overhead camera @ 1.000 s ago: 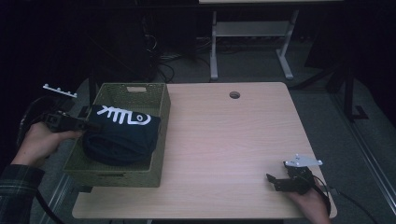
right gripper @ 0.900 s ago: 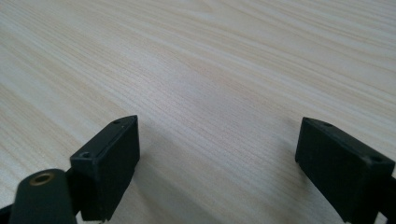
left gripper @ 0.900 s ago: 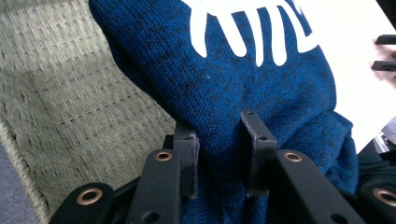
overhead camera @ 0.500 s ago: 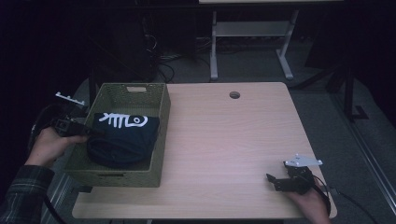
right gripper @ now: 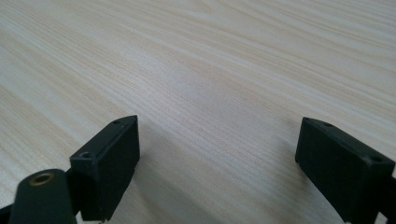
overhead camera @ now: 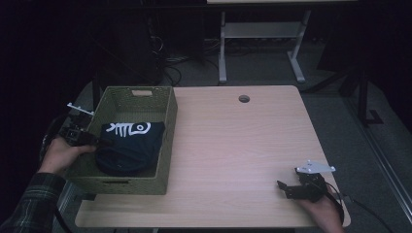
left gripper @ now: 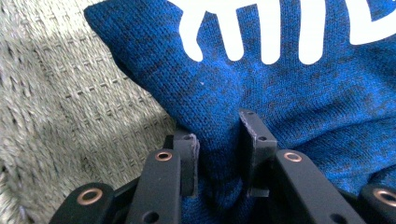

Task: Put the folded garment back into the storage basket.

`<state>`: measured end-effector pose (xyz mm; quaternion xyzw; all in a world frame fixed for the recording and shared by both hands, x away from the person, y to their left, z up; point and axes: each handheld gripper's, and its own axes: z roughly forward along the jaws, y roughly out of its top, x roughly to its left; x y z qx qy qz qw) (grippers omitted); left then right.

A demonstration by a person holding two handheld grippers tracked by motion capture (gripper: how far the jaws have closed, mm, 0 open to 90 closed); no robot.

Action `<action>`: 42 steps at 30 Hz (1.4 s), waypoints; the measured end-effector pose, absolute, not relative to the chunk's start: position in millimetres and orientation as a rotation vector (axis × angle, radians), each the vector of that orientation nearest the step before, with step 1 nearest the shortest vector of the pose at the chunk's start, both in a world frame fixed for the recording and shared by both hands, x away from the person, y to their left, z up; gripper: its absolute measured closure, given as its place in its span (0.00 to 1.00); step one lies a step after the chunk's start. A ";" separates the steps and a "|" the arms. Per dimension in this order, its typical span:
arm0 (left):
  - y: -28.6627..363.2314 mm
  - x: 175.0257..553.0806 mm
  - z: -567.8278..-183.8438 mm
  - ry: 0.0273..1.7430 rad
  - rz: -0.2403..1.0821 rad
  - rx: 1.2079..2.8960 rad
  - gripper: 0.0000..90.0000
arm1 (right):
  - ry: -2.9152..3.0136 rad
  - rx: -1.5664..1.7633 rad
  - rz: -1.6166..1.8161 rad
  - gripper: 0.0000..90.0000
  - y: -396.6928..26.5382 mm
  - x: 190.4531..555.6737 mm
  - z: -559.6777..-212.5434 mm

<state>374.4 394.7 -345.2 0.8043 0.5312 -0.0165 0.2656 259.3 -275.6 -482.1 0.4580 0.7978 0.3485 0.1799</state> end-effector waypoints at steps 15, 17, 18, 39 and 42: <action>389.6 381.3 -370.4 1.493 -0.037 2.243 0.79 | 2.254 1.295 0.985 0.15 -275.6 259.3 -482.2; 390.9 381.8 -372.6 1.498 -0.037 2.237 0.79 | 2.254 1.295 0.985 0.15 -275.6 259.3 -482.1; 391.3 381.8 -372.9 1.499 -0.039 2.236 0.79 | 2.255 1.295 0.985 0.15 -275.6 259.3 -482.1; 398.5 373.6 -353.8 1.469 0.118 2.229 0.41 | 2.254 1.295 0.985 0.15 -275.5 259.2 -482.1; 397.7 371.9 -349.7 1.469 0.167 2.217 0.30 | 2.254 1.295 0.985 0.15 -275.5 259.2 -482.2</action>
